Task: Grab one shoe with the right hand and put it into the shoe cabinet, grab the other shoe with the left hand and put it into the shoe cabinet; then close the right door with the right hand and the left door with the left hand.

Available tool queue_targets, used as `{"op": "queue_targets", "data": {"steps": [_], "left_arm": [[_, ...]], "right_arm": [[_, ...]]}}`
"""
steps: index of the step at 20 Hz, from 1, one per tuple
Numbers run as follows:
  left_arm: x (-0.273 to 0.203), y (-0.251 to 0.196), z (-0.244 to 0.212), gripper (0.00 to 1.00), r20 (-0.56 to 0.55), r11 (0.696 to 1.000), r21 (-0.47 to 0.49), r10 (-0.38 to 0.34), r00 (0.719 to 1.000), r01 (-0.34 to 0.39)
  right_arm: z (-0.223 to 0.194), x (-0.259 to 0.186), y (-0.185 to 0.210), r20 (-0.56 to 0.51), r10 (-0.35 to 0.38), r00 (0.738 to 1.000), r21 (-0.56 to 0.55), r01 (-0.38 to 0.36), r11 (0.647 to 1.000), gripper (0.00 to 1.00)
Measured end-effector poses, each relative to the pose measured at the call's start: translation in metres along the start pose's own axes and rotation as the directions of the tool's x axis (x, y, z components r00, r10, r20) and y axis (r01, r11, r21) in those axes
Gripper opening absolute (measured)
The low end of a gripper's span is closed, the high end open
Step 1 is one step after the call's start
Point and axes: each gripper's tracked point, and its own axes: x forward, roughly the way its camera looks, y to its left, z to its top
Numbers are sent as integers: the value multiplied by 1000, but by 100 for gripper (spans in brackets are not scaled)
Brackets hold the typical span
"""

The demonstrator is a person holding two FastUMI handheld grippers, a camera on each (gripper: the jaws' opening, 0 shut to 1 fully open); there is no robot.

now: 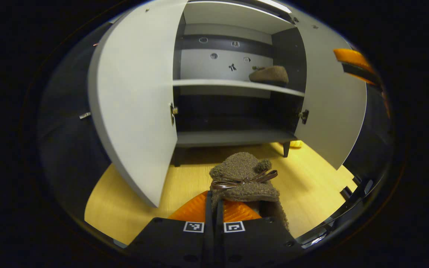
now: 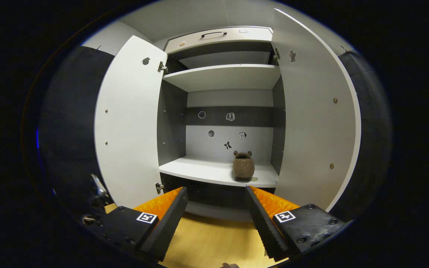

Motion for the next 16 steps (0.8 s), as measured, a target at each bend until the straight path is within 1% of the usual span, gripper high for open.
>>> {"op": "queue_targets", "data": {"steps": [2,3,5,6,7,9,11,14,16], "left_arm": [[-26,3,55,5,81,1000,-14,22,996,-21],[-35,9,85,5,126,999,-15,52,991,-51],[-47,17,142,5,211,993,-16,115,971,-114],[-49,18,168,7,255,991,-26,133,958,-131],[-48,16,192,5,291,991,-35,136,947,-132],[-35,12,231,5,333,992,-41,127,934,-120],[-16,11,265,5,363,991,-32,136,922,-134],[27,8,319,5,394,988,8,137,909,-153],[62,6,349,5,397,990,10,128,909,-143]], "right_arm": [[6,7,3,17,23,1000,2,-23,1000,98],[9,10,3,26,33,999,7,-33,999,98],[14,14,5,35,49,998,22,-49,999,98],[17,14,4,41,54,998,26,-55,998,99],[21,14,5,51,62,997,30,-64,998,98],[27,12,6,62,79,995,36,-81,996,98],[34,10,7,68,103,992,49,-106,993,98],[45,9,6,84,140,987,46,-144,989,98],[48,12,3,89,152,984,37,-156,987,98]]}}
